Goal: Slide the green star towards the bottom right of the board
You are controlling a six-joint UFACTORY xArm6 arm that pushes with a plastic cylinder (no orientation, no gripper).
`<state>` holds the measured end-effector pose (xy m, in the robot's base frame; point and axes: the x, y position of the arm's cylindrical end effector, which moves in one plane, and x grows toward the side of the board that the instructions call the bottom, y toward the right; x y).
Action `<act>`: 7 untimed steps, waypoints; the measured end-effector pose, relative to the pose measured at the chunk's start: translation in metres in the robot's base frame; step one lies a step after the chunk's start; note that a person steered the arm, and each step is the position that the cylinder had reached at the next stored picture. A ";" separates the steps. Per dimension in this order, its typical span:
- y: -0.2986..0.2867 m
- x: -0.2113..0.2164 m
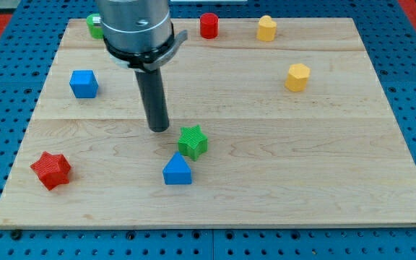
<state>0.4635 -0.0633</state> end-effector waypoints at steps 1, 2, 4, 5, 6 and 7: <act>0.094 0.005; 0.124 0.009; 0.023 -0.001; 0.011 0.037; 0.082 0.040; 0.149 0.061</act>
<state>0.5240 0.0857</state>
